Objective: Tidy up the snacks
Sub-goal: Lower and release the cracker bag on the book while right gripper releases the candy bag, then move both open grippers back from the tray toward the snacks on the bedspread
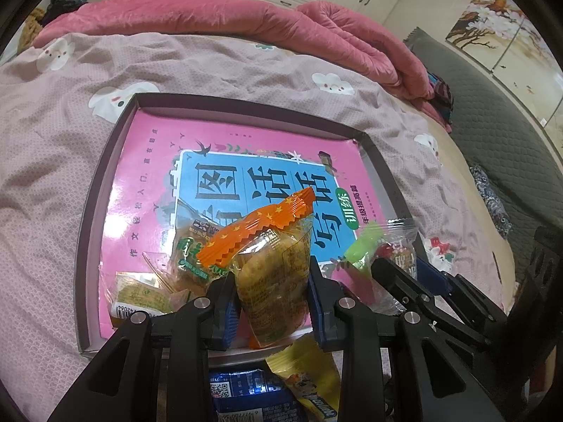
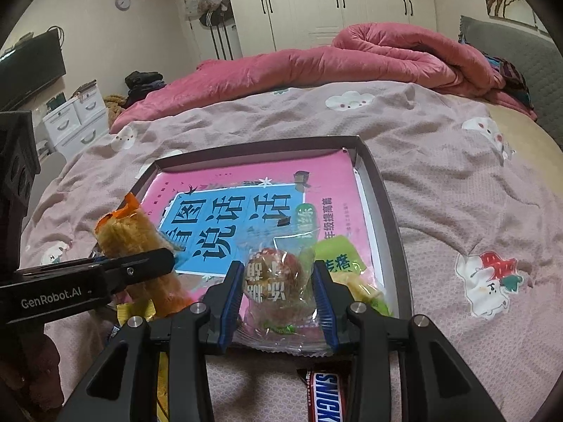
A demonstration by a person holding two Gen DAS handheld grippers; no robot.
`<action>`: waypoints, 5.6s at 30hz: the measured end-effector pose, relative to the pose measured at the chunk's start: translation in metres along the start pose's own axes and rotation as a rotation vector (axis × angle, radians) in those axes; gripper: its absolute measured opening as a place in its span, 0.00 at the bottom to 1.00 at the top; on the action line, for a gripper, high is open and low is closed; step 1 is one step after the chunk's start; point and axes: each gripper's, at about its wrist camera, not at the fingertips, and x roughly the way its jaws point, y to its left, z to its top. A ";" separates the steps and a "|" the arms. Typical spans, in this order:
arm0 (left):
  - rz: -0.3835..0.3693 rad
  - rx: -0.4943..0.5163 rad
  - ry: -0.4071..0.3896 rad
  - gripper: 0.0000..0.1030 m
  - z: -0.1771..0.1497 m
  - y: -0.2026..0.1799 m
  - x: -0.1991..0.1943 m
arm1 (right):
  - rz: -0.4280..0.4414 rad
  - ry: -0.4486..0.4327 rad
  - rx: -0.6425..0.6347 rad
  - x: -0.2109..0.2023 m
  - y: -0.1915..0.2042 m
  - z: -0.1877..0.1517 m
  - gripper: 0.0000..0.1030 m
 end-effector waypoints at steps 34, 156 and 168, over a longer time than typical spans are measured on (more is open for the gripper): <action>-0.018 -0.017 0.013 0.34 0.001 0.001 0.003 | 0.022 0.011 -0.006 -0.015 0.004 -0.012 0.39; 0.029 0.088 -0.024 0.78 -0.036 -0.018 -0.085 | 0.019 -0.053 -0.112 -0.102 0.010 -0.040 0.77; 0.031 0.090 0.001 0.78 -0.039 -0.019 -0.080 | 0.036 0.034 -0.140 -0.093 0.014 -0.053 0.77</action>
